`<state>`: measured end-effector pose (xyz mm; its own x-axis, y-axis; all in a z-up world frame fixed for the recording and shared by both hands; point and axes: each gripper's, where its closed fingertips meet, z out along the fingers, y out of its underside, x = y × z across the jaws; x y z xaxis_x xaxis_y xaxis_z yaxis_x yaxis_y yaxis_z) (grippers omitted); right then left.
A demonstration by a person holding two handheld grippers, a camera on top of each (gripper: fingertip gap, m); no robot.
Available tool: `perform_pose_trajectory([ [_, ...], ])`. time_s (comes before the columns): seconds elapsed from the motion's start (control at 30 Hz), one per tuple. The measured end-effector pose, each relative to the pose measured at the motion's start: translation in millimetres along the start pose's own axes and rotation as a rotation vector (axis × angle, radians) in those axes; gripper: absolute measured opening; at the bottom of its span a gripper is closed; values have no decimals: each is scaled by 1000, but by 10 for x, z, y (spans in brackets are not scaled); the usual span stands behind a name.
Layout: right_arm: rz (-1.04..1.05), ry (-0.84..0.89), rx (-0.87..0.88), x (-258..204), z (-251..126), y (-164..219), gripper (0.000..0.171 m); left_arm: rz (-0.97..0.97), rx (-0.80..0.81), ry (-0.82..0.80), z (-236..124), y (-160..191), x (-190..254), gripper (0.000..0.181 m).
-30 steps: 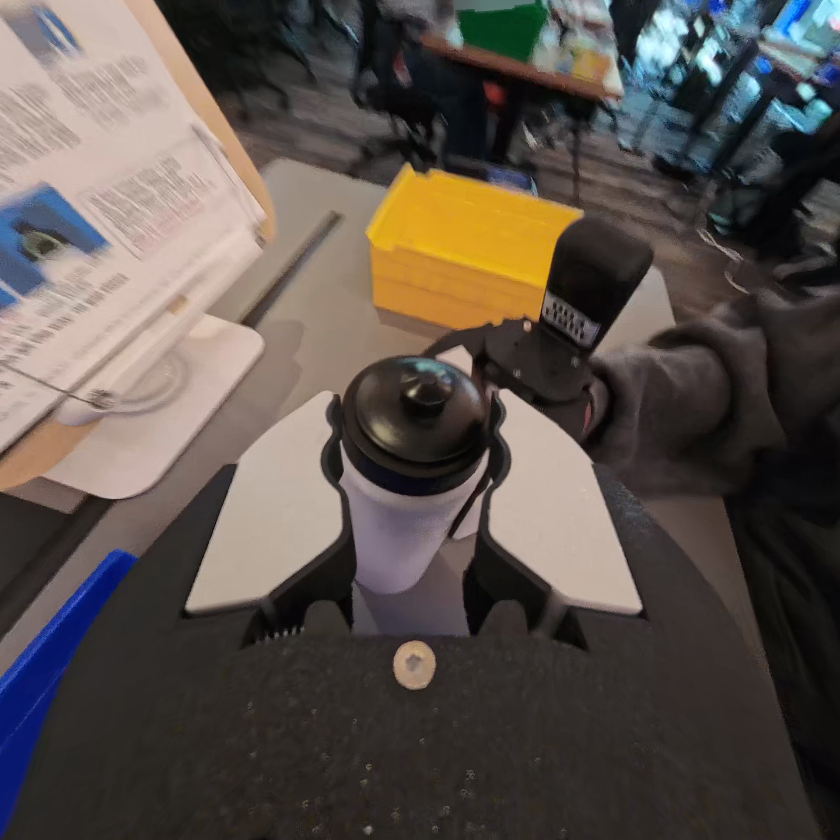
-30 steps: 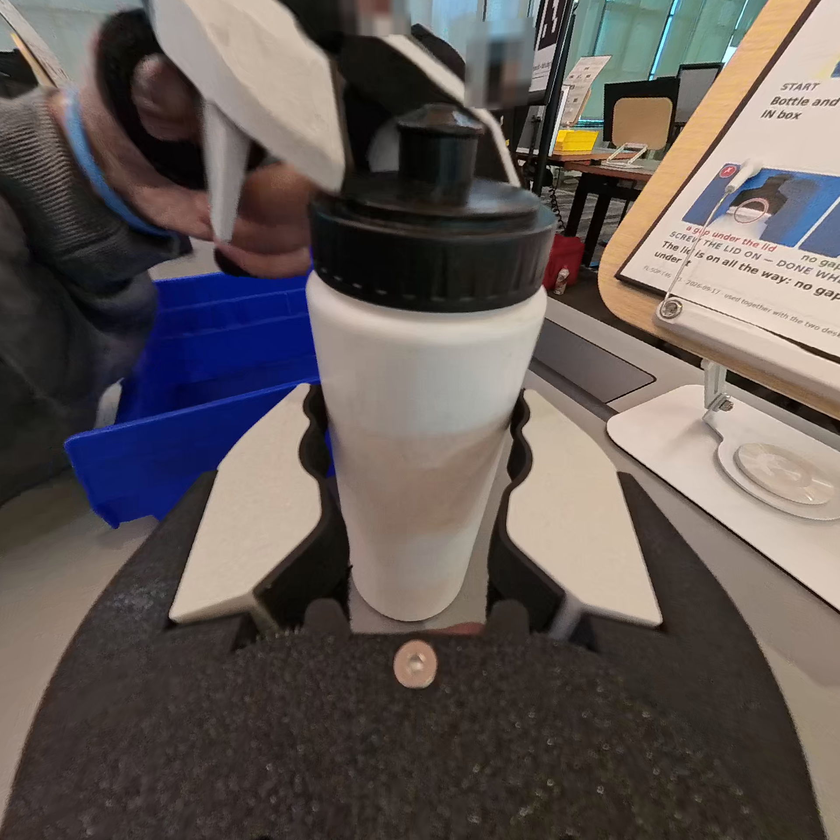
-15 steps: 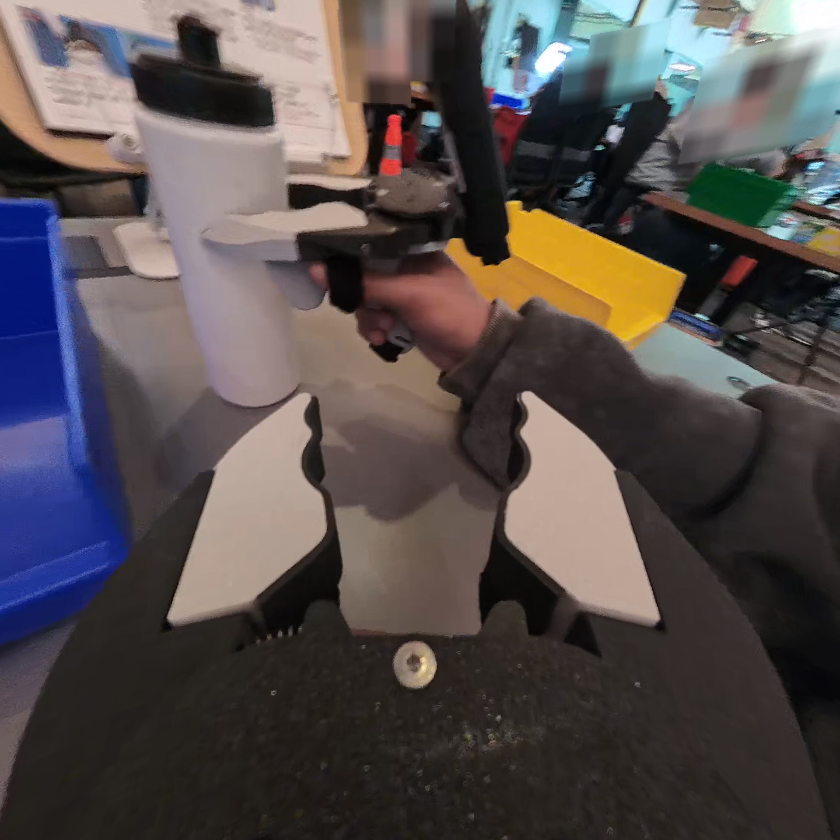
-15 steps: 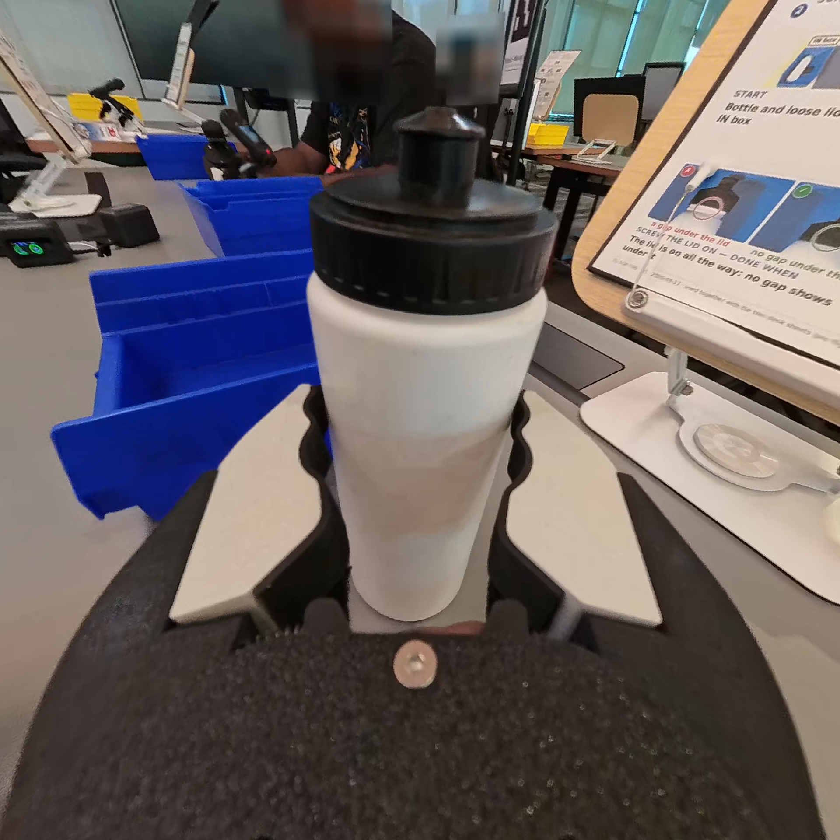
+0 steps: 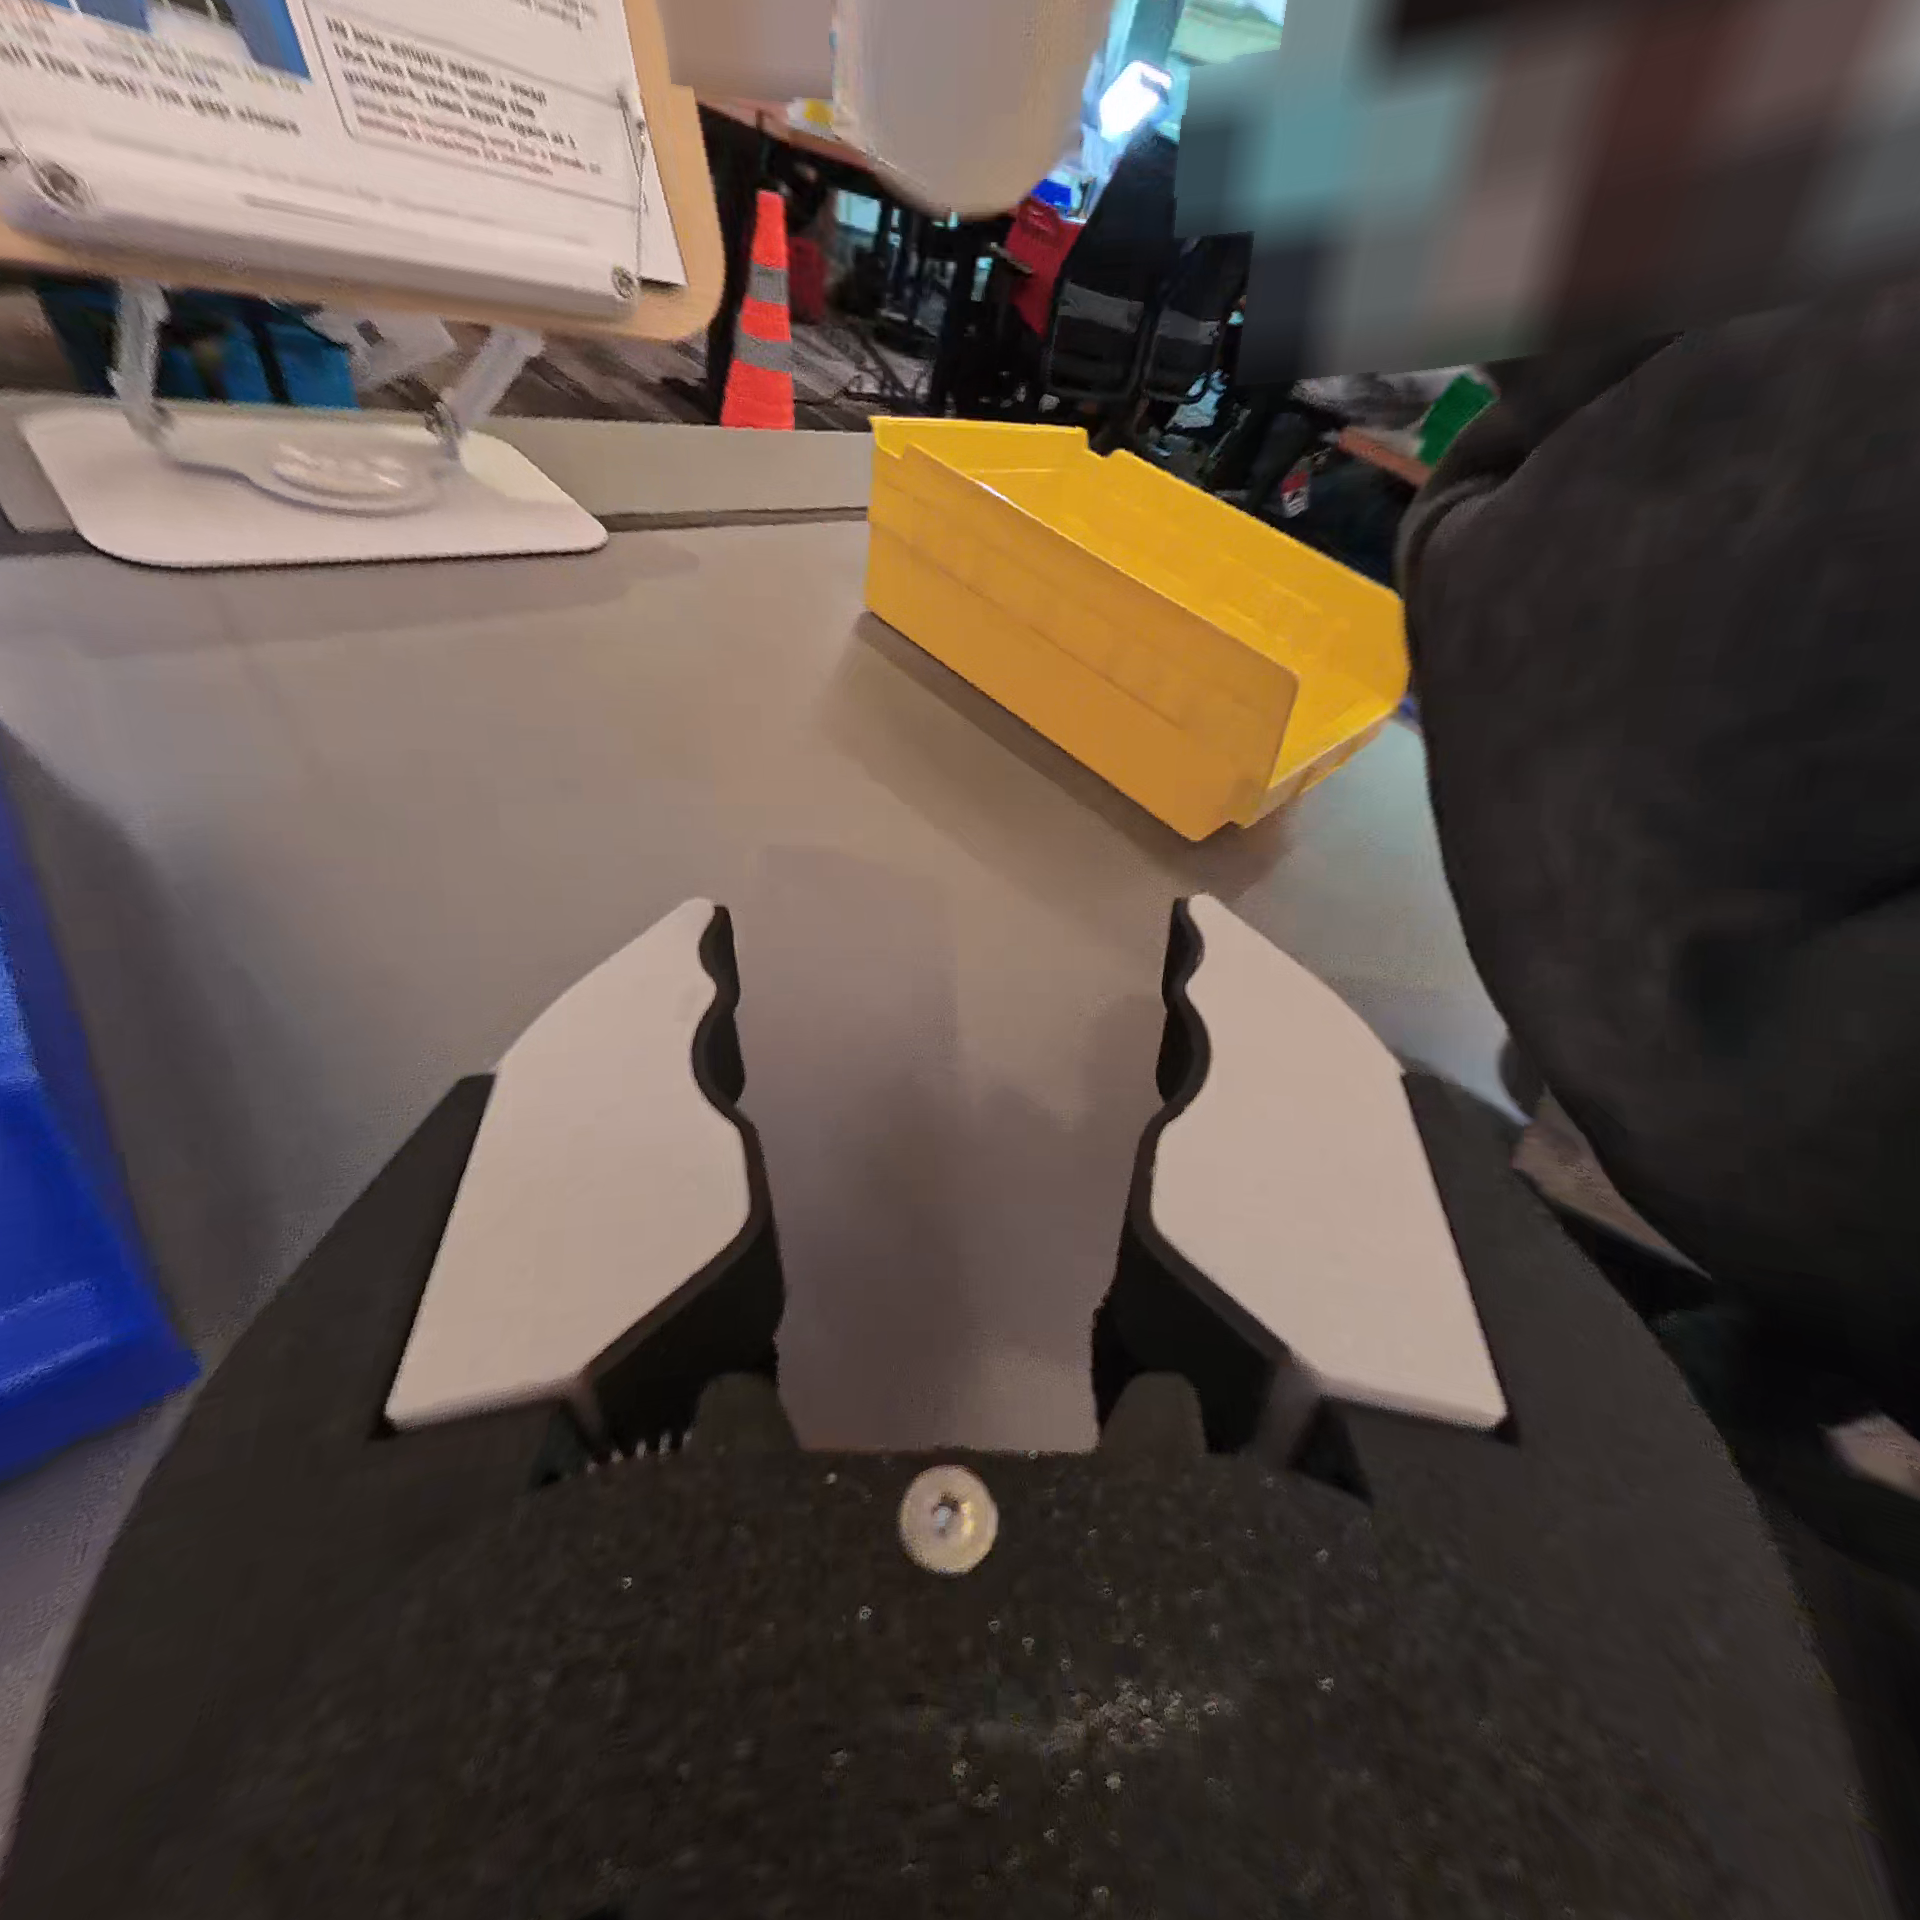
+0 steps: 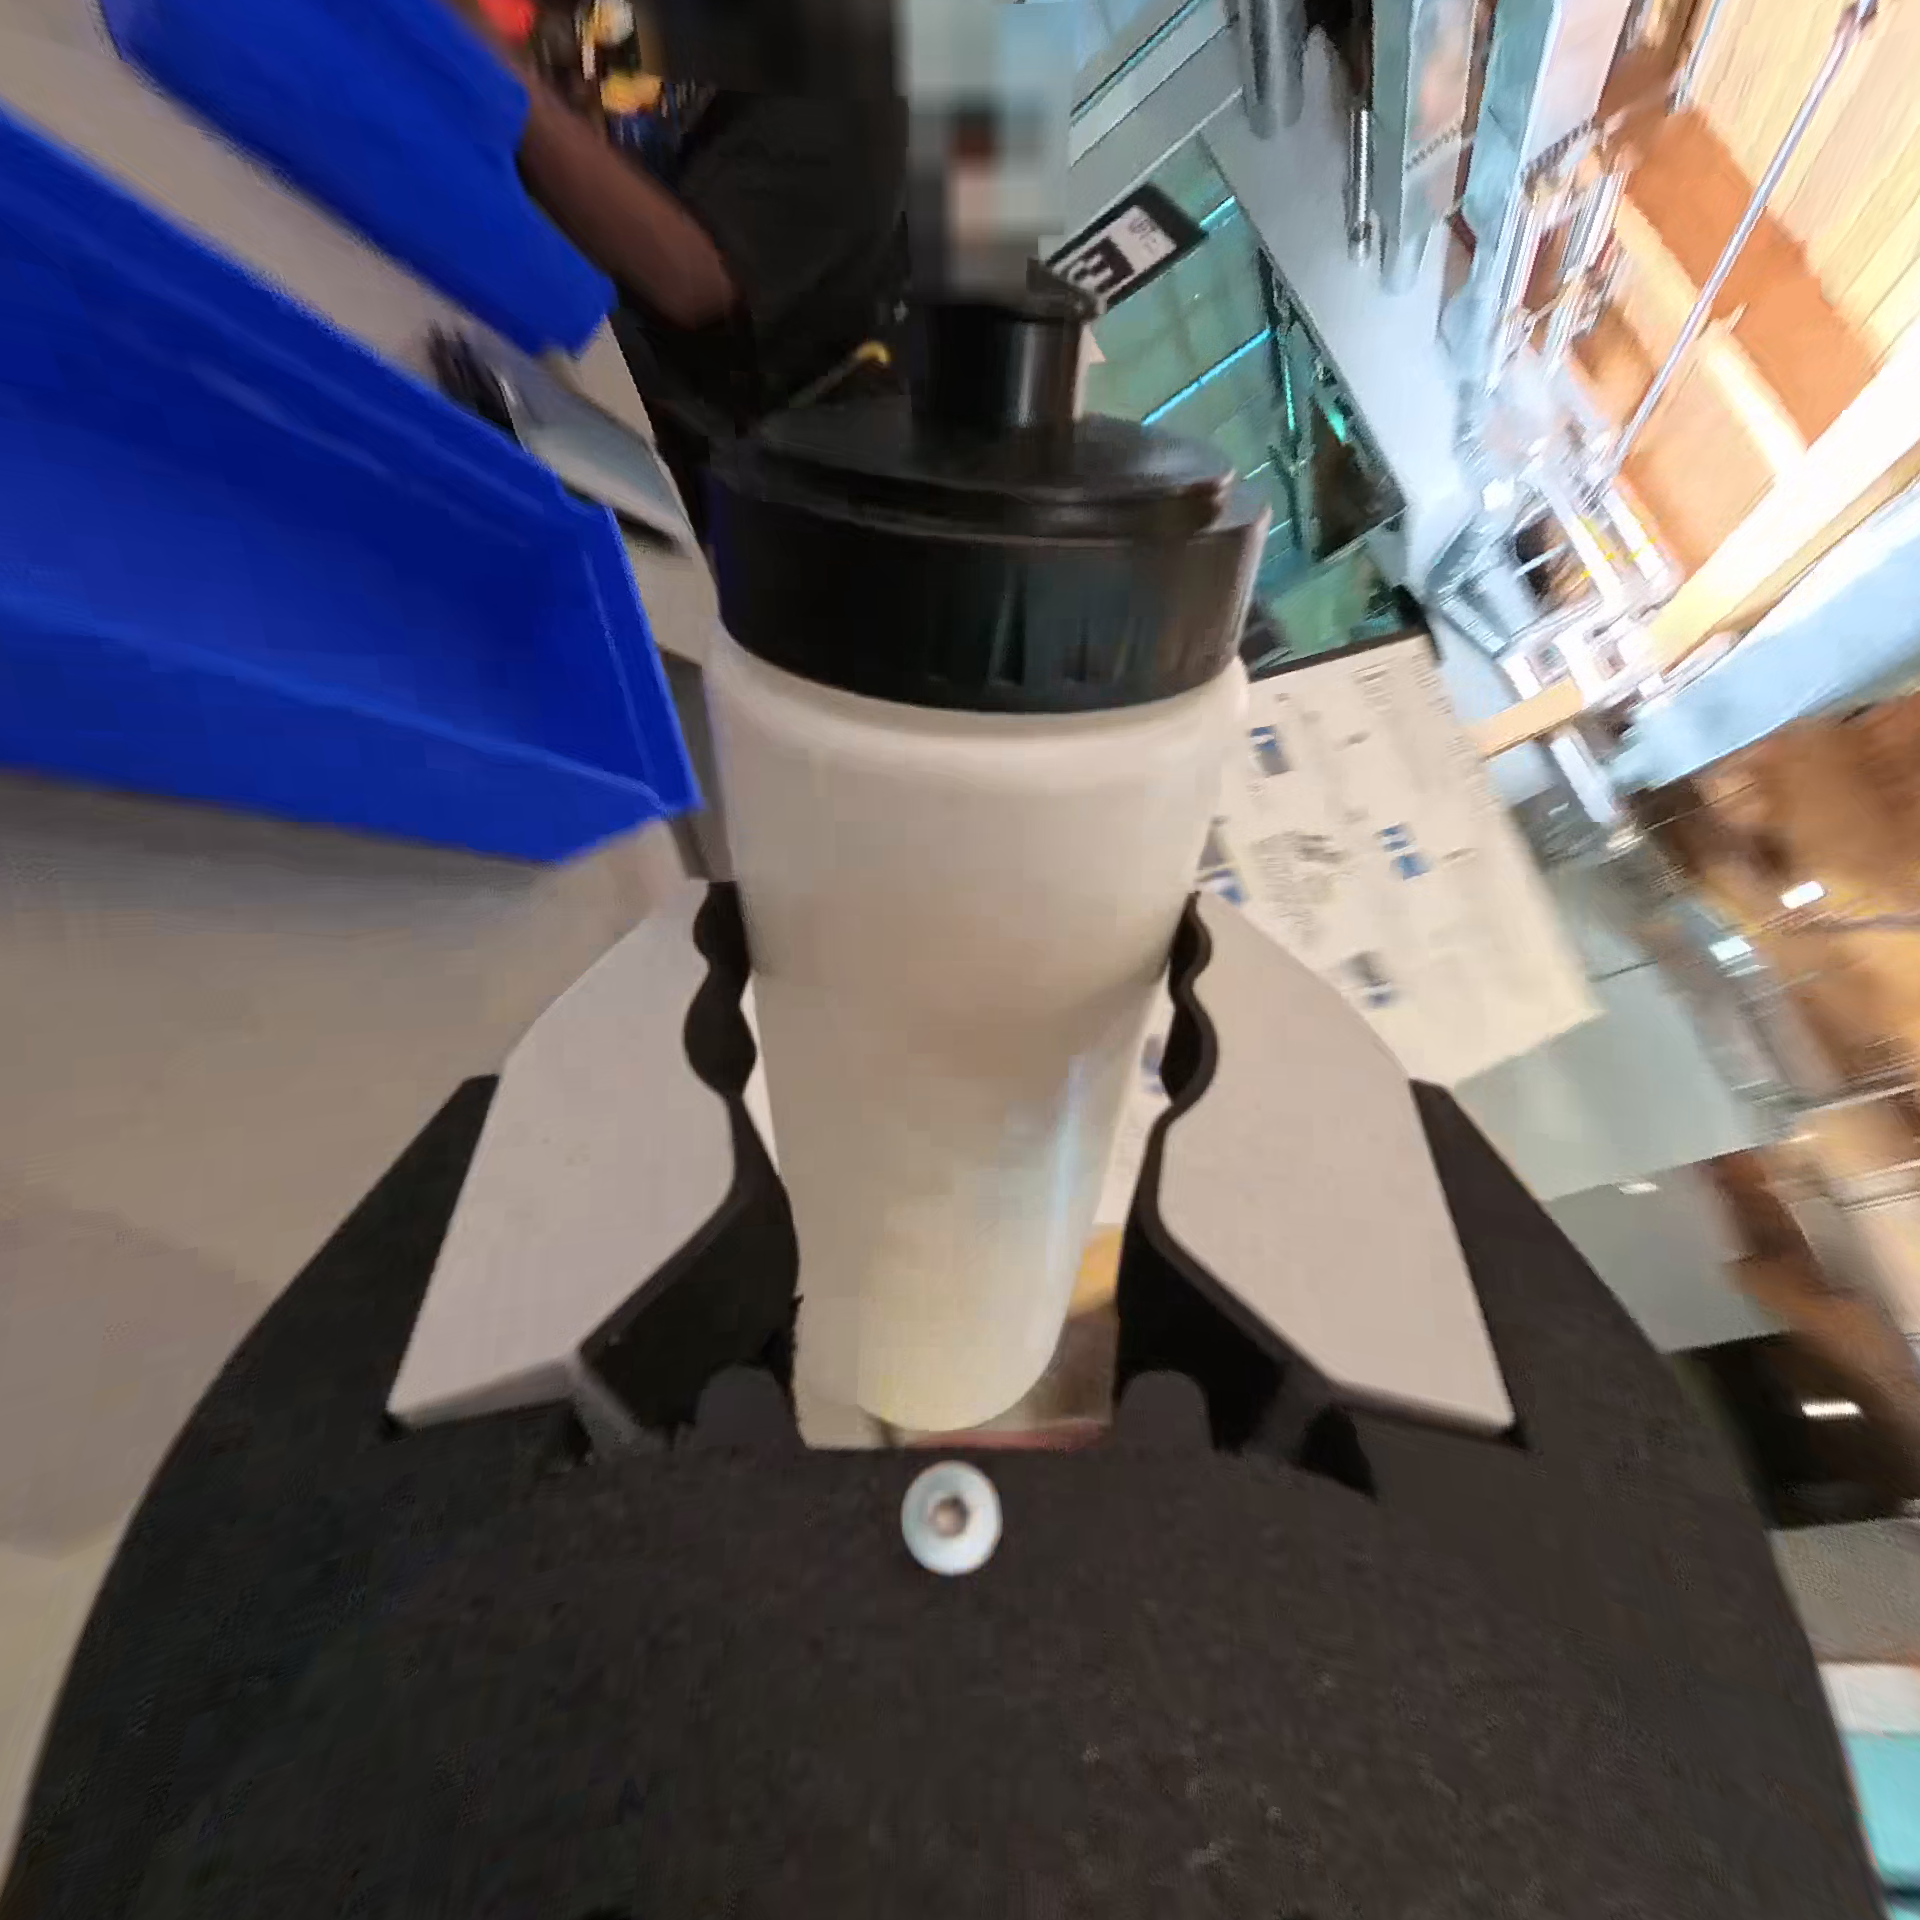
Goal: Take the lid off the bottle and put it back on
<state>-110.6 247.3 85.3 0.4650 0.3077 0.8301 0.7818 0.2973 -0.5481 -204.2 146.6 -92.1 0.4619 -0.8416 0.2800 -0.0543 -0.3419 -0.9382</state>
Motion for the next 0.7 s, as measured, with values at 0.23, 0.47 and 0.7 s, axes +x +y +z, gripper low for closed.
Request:
perform_pose_trajectory([
  [0.23,-568,-106,-238,554,-648,712,78,-174,-5,111,4,-11,76,79],
  [0.47,-1203,-426,-401,160,-985,2437,78,-124,-21,95,37,18,97,79],
  [0.7,-1252,-709,-291,-388,-1120,3191,78,-80,-52,92,64,87,95,78],
])
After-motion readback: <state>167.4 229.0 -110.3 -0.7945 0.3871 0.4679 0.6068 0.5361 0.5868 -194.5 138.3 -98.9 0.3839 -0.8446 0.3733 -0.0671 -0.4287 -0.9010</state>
